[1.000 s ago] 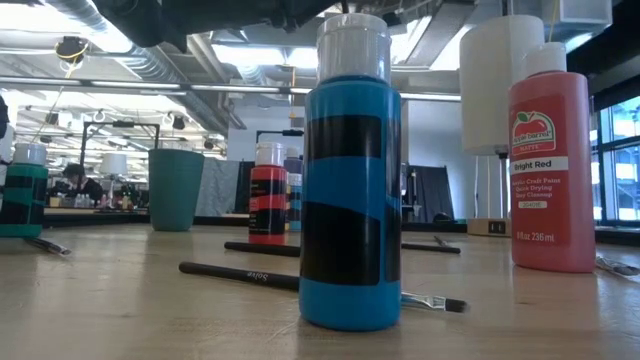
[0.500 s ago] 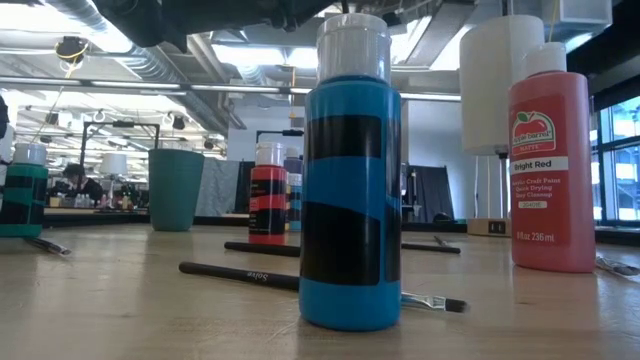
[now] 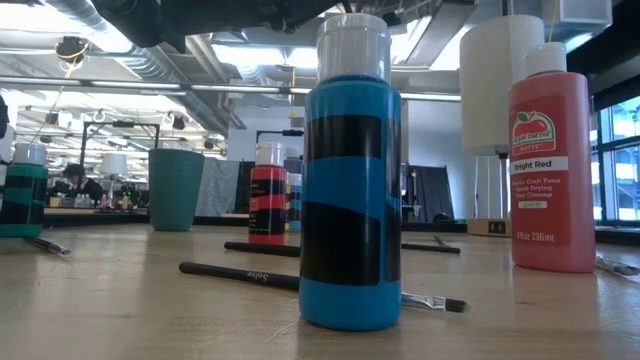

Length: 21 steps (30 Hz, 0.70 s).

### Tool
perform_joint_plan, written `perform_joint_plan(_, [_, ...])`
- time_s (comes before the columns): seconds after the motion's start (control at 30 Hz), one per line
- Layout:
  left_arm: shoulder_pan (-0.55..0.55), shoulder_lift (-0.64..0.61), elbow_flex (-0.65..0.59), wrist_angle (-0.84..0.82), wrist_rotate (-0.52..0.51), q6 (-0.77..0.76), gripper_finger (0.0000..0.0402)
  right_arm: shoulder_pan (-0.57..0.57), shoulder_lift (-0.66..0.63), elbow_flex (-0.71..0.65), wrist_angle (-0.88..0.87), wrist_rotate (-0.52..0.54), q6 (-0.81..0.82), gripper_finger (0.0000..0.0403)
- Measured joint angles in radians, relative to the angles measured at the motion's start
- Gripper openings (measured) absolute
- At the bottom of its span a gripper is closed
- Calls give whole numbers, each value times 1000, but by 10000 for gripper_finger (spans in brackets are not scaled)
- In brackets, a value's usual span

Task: Pick & Place Paint Supplies
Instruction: Put the silver paint brush into the green cup

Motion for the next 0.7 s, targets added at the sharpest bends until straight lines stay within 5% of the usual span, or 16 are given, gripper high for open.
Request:
perform_joint_plan(0.3, [-4, -1, 2, 3, -10, -14, 19, 32, 4, -1, -21, 126, 32, 83])
perform_joint_plan(0.53, [-4, -10, 3, -8, -35, -24, 19, 108, 4, -2, -11, 434, 9, 194])
perform_joint_plan(0.7, [-5, -77, 3, -81, -79, -3, 19, 208, 0, -2, -7, 672, -70, 237])
